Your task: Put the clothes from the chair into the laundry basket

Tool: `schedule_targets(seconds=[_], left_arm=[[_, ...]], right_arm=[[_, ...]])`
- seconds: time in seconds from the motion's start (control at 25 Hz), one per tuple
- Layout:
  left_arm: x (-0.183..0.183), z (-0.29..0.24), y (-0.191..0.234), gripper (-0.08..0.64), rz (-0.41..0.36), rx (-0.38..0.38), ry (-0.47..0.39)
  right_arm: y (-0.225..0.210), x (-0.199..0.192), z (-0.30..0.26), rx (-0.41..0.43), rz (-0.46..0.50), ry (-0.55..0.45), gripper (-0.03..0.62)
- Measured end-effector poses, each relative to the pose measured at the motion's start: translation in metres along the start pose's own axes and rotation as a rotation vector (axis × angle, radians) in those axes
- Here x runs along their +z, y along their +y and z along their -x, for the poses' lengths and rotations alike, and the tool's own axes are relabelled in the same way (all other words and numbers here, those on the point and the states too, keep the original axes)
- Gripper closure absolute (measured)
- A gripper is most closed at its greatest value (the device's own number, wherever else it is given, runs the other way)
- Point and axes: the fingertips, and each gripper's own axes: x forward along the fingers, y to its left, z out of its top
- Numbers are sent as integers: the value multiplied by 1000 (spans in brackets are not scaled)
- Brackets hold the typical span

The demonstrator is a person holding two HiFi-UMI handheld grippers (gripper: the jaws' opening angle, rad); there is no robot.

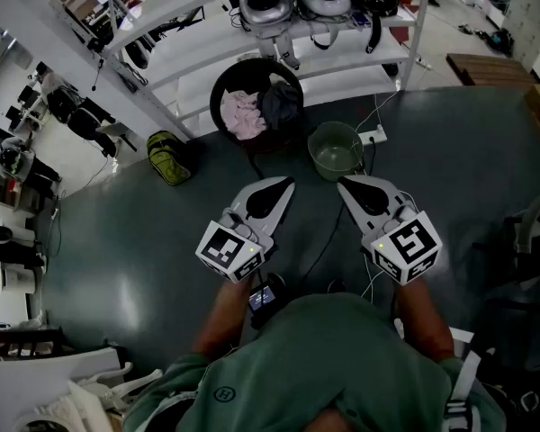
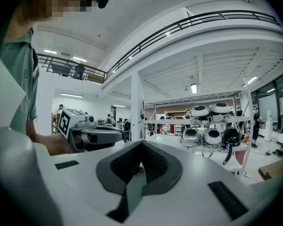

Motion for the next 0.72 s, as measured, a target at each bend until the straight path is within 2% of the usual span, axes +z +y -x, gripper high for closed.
schedule_targets(seconds=[0.28,0.72], left_arm=[[5,18,22,554,-2,12,-11],[3,62,88,554,9,-12,-17]], right_arm=[[11,5,-21,-5,1,4,589],[36,18,-89,-53,-32,-16,588]])
